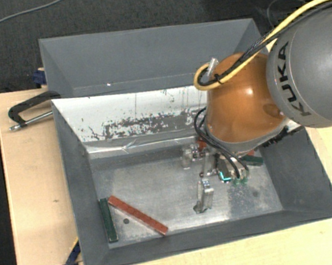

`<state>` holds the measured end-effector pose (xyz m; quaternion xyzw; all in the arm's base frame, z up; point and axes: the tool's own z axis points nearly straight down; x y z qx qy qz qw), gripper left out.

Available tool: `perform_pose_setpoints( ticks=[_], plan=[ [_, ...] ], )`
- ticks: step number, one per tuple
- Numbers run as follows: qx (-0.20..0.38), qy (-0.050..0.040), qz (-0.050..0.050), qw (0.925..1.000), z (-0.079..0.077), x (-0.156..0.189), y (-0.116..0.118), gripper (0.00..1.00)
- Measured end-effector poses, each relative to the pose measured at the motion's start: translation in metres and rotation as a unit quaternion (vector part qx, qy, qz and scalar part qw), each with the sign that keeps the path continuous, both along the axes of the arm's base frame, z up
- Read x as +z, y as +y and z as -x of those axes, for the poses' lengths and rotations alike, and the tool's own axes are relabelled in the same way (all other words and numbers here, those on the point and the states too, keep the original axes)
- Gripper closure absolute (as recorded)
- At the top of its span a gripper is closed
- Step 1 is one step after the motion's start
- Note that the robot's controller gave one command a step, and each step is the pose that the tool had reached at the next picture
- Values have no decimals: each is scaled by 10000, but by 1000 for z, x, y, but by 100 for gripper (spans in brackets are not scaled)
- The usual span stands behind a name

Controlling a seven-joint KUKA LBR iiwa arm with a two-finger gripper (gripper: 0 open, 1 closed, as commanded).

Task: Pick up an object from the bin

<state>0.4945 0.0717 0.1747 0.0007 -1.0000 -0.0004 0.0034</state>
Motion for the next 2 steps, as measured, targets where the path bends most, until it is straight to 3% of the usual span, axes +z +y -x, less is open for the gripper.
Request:
perform_pose_setpoints(
  ticks=[1, 2],
  plan=[
    [1487, -11, -8, 9889, -11, -106, 68, 0],
    [1483, -63, -20, 9889, -41, -103, 122, 0]
  ],
)
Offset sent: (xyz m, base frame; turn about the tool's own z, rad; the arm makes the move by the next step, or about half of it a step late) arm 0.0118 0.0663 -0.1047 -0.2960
